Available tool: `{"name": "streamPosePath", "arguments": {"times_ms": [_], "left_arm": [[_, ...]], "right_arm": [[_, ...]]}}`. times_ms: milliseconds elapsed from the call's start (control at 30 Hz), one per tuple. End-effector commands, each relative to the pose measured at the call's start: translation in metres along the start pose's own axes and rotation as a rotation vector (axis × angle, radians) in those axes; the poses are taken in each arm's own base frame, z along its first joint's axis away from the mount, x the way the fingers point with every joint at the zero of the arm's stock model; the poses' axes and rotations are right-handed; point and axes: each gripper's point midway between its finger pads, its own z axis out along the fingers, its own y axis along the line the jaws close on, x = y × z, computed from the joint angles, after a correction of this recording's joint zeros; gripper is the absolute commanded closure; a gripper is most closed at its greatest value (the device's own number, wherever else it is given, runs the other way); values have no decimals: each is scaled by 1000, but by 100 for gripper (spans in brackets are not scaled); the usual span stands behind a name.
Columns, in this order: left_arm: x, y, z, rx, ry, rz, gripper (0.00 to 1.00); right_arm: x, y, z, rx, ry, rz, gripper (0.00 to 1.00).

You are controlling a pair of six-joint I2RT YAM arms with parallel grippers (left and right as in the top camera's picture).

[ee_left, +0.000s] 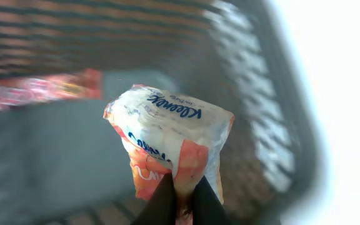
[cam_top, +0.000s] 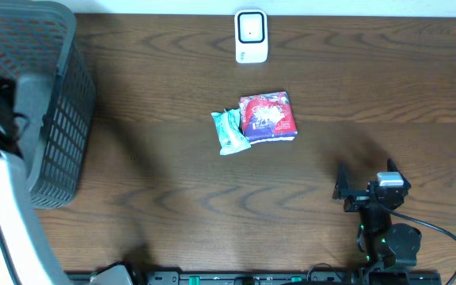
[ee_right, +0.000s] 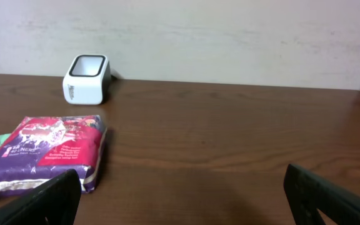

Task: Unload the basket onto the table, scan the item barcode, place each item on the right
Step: 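Reach into the basket and grasp the orange Kleenex tissue pack, then place the Kleenex pack left of the wipes pack and release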

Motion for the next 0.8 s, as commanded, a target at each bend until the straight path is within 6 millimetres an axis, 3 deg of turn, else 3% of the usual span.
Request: {"name": "streamPosePath", "arguments": {"times_ms": [0, 167, 300, 433, 533, 567, 667, 767], "left_arm": [[38, -51, -49, 224, 73, 118, 93], [110, -108, -106, 481, 170, 371, 93], [179, -127, -118, 539, 254, 589, 93], [245, -133, -106, 510, 327, 761, 93], [301, -127, -80, 449, 401, 896, 93], [309, -125, -75, 438, 413, 914, 93], [358, -108, -43, 352, 484, 1031, 93], [393, -88, -14, 279, 535, 1143, 92]], "right_arm": [[0, 3, 0, -13, -2, -9, 1], [0, 3, 0, -13, -1, -9, 1], [0, 3, 0, -13, -1, -9, 1], [0, 3, 0, -13, -2, -9, 1], [0, 3, 0, -12, -2, -9, 1], [0, 3, 0, -13, -2, -9, 1], [0, 3, 0, -13, -2, -9, 1], [0, 3, 0, -13, -1, -9, 1]]}}
